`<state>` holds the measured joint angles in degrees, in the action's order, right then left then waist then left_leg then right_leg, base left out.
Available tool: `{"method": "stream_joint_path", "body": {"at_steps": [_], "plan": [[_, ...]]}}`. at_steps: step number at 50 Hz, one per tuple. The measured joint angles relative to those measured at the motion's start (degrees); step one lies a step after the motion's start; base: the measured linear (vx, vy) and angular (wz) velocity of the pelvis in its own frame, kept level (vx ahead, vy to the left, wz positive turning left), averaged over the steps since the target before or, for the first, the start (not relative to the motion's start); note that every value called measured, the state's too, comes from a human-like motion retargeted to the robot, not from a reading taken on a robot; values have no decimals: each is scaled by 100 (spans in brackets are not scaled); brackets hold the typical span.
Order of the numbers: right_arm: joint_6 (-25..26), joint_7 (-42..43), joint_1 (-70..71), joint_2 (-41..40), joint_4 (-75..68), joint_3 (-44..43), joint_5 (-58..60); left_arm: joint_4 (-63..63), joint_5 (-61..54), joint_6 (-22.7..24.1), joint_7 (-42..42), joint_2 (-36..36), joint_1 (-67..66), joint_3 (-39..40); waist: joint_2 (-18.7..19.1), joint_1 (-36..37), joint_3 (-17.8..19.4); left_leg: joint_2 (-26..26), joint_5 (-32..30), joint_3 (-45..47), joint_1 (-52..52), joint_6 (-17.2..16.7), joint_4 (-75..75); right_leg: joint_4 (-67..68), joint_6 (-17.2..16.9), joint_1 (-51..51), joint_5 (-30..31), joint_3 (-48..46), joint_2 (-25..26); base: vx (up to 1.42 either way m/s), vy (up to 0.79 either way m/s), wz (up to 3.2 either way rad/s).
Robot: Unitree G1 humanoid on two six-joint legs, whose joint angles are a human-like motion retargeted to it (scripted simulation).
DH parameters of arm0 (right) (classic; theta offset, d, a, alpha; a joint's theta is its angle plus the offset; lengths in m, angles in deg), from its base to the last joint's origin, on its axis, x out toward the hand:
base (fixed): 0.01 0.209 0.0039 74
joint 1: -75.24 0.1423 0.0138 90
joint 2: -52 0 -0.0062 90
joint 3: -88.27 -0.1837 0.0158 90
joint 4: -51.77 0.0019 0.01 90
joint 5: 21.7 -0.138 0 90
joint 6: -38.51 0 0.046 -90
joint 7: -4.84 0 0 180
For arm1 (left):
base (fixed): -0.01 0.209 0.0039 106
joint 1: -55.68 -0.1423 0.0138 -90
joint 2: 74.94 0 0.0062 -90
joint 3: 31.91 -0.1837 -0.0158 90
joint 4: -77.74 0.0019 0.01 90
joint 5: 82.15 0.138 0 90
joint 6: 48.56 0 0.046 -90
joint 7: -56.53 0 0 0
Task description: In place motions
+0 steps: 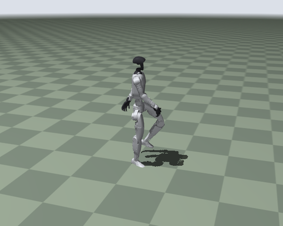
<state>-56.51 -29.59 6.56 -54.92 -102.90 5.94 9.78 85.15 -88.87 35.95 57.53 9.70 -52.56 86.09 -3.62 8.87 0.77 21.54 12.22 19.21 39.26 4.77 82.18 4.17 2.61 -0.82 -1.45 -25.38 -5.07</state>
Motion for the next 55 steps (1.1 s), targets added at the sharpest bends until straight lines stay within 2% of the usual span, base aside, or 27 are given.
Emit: {"method": "stream_joint_path", "body": {"at_steps": [2, 5, 7, 8, 9, 10, 12, 15, 18, 20, 23, 25, 29, 32, 33, 35, 37, 38, 40, 42, 43, 45, 47, 48, 50, 52, 55], "plan": [[88, 190, -638, 142, -385, 7, 385, 0, -86, 296, 203, -66, 472, -361, 6, -324, -207, -616, -223, -44, -986, -142, -1493, 39, -114, -112, -89, -289, -48, 33, 14, 119], [576, 675, -1635, 486, -1177, -4, 1166, -41, -323, 843, 346, -417, 1367, -501, -22, -562, -189, -1700, -805, 50, -3077, -526, -4880, 431, -174, -278, -232, -352, -168, 24, 15, 20], [1124, 1050, -2232, 781, -1886, -329, 1673, -282, -406, 1090, 327, -727, 1870, -874, 207, -864, -168, -2039, 329, 529, -4487, -410, -6755, 1124, -12, -288, -66, -655, -111, 30, 28, 63], [1482, 1230, -2509, 963, -2257, -555, 1901, -405, -420, 1149, 269, -868, 2124, -1119, 368, -1300, -241, -1850, 399, 1359, -4967, -271, -7382, 1703, 122, -149, 320, -1051, -192, 21, 32, 113], [1904, 1400, -2649, 1159, -2607, -774, 1946, -531, -429, 1185, 200, -972, 2529, -1385, 547, -1463, -253, -1733, 327, 1288, -4923, -303, -7647, 2712, 318, 382, 847, -1111, -433, -4, 29, 46], [2358, 1564, -2720, 1362, -2948, -990, 1901, -657, -436, 1209, 125, -1057, 3009, -1660, 735, -1490, -234, -1653, 183, 766, -4616, -421, -7731, 3937, 544, 1109, 1444, -1004, -753, -40, 27, 24], [2878, 1920, -2993, 1756, -3273, -1371, 1114, -1135, -102, 1226, 18, -1076, 3949, -2141, 830, -2046, 85, -1609, 207, 307, -4257, -323, -7613, 5605, 621, 2513, 2034, 4, -679, -56, 29, 111], [3223, 1869, -3620, 2329, -3273, -1721, -432, -1929, 624, 1185, -354, -719, 5293, -2609, 829, -2733, 674, -1782, 279, 276, -4210, -11, -7501, 8042, 743, 3706, 1137, 32, -1816, -42, 32, 126], [3172, 2065, -4043, 2452, -3273, -2080, -1407, -2668, 1262, 1202, -186, -314, 5685, -2862, 799, -3163, 802, -1846, 106, -34, -4009, 126, -7430, 9126, 793, 4699, 860, 315, -2101, -14, 13, 66], [2626, 2571, -4380, 2366, -3273, -2512, -1682, -2924, 1262, 1270, 88, -431, 5623, -2999, 843, -3133, 659, -1795, -13, -37, -3915, 143, -7471, 9315, 726, 5030, 702, 312, -2079, 14, -8, 18], [1965, 2763, -4687, 2135, -3273, -2662, -2025, -2920, 714, 1535, -4, -834, 5388, -2983, 825, -2874, 389, -1813, -45, 105, -3963, 134, -7654, 9062, 732, 4792, 609, 67, -2185, 9, -13, -10], [2018, 2766, -4633, 2026, -3273, -2544, -2129, -2815, 571, 1611, -192, -940, 5098, -2869, 686, -2644, 315, -1889, -21, 331, -4179, 45, -7812, 8605, 675, 4330, 698, 107, -2018, 3, -14, -74], [2428, 2259, -4097, 1787, -3273, -1919, -1892, -2077, 497, 1652, -52, -951, 4056, -2473, 591, -2068, -80, -1902, 143, 890, -4431, -215, -7909, 6586, 597, 2833, 988, 220, -1045, 8, -13, -128], [2499, 1668, -3390, 1461, -3273, -1331, -1492, -1032, 303, 1595, 121, -940, 2796, -1499, 658, -1680, -274, -1739, 207, 1026, -4514, -326, -7573, 4069, 284, 1207, 1184, 402, -68, 17, -15, -101], [2467, 1590, -3100, 1321, -3273, -1113, -1372, -667, 122, 1425, 206, -911, 2324, -1115, 667, -1674, -270, -1686, 165, 979, -4532, -325, -7328, 3025, -27, 555, 819, 470, 232, 14, -23, -30], [2323, 1645, -2450, 1033, -3273, -668, -1229, -27, -214, 1015, 245, -688, 1253, -586, 472, -1618, -334, -1601, -217, 1371, -4526, -274, -6410, 1473, -288, -685, -386, -602, -60, 18, -12, -40], [2482, 1634, -1554, 604, -2814, -305, -1478, 0, 34, 389, 171, -375, 292, -180, 63, -1217, -415, -994, -1217, 1633, -3337, -56, -3912, 619, -261, -711, -509, -265, -314, -14, -21, -185], [2580, 1609, -1157, 389, -2387, -332, -1662, 0, 288, 101, 201, -233, -131, -77, 162, -621, -567, -495, -1684, 1040, -2044, -16, -2553, 334, -301, -447, -340, 231, -128, -30, -25, -243], [2514, 1427, -278, 19, -1518, -326, -2122, 0, 624, -453, 174, -40, -868, 67, 103, -345, -403, -668, -1353, -71, -396, -18, -842, 195, -245, -260, -96, 324, -93, -40, -21, -116], [2143, 1031, 575, -198, -609, -493, -2213, 0, 782, -860, 125, 98, -1305, 224, -140, 225, 92, -202, -896, 117, 368, -178, 248, 329, -61, -203, -72, 695, -194, -58, -19, -113], [1961, 920, 995, -230, -141, -520, -2266, 0, 934, -1000, 106, 128, -1365, 404, -309, 536, 404, 62, -648, 314, 657, -126, 703, 449, -3, -145, -73, 915, -335, -55, -21, -144], [1585, 689, 1695, -122, 743, -558, -2235, 0, 1108, -976, -148, 195, -1456, 833, -554, 1101, 929, 421, -172, 866, 1155, 381, 1403, 614, 60, -59, -43, 1154, -583, -29, -22, -125], [1150, 503, 2231, 100, 1382, -550, -1977, 0, 900, -936, -372, 265, -1475, 1068, -759, 1533, 1192, 326, -54, 1154, 1590, 504, 1513, 666, 122, 88, 14, 1332, -761, -6, -13, -74], [938, 472, 2409, 171, 1592, -561, -1730, 0, 751, -956, -345, 284, -1481, 1128, -910, 1636, 1239, 161, -83, 1187, 1822, 409, 1501, 697, 133, 191, 39, 1401, -889, -1, -6, -18], [688, 614, 2506, 275, 1752, -661, -1266, 0, 541, -992, -121, 367, -1454, 968, -1089, 1710, 1088, -33, -171, 1204, 2079, 251, 1452, 756, 94, 349, 58, 1385, -1065, 6, 1, 39], [558, 829, 2345, 245, 1685, -616, -1285, 0, 533, -912, -50, 417, -1156, 669, -1086, 1538, 753, 81, -130, 1100, 2009, 235, 1495, 649, 76, 392, 90, 1196, -936, 3, -3, 78], [368, 788, 1829, 144, 1353, -440, -1434, 0, 592, -475, -221, 335, -352, 272, -740, 1098, 336, 421, -76, 753, 1324, 235, 1352, 298, 37, 205, 150, 814, -480, -2, -2, 82]]}}
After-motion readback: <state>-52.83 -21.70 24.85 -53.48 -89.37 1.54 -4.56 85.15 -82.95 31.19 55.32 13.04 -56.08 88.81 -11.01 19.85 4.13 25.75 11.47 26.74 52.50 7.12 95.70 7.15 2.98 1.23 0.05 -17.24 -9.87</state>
